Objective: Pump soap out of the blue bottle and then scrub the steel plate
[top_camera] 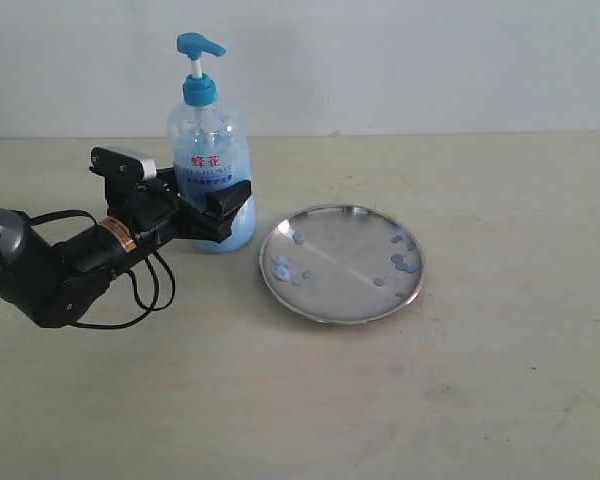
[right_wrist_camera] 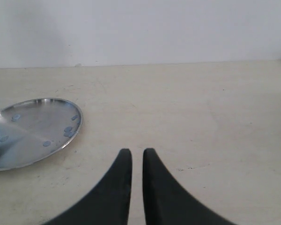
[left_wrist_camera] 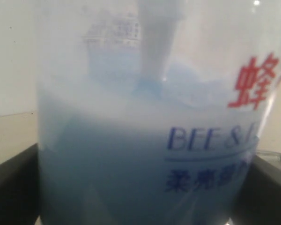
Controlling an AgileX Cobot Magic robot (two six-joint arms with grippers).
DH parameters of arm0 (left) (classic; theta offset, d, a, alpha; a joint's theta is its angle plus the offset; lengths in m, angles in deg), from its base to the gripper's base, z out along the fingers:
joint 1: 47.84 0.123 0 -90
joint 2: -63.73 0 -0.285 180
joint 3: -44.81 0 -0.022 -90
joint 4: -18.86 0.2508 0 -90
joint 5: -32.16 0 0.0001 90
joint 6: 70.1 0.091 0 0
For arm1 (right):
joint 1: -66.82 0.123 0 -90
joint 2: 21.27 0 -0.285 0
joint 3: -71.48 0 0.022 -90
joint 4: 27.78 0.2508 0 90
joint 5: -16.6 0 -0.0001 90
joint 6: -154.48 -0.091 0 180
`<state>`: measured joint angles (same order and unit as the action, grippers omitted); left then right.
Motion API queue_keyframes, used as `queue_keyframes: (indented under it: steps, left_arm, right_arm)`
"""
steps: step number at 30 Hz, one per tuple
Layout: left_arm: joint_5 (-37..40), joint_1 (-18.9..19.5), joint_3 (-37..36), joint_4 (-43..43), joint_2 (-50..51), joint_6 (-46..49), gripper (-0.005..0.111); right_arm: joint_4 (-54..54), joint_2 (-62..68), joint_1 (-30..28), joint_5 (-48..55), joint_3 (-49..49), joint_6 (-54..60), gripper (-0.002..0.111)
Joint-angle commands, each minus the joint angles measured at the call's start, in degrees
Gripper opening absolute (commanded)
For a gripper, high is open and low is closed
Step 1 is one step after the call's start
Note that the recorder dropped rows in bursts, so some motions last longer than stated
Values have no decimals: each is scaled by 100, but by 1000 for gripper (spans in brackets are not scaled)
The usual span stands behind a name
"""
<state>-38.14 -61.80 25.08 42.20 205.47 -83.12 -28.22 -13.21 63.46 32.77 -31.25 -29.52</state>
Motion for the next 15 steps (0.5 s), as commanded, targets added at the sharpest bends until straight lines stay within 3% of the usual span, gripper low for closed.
queue_keyframes:
  steps: [1,8,10,13,15]
  left_arm:
    - [33,0,53,-152,36,143,20]
    - [33,0,53,-144,36,126,32]
    - [33,0,53,-144,36,126,26]
    - [33,0,53,-155,36,157,7]
    - [33,0,53,-155,36,300,4]
  right_arm:
    - [-8,-27,-9,-41,-5,9,0]
    - [-8,-27,-9,-41,-5,9,0]
    - [-8,-27,-9,-41,-5,9,0]
    - [-8,-27,-9,-41,-5,9,0]
    - [-8,-27,-9,-41,-5,9,0]
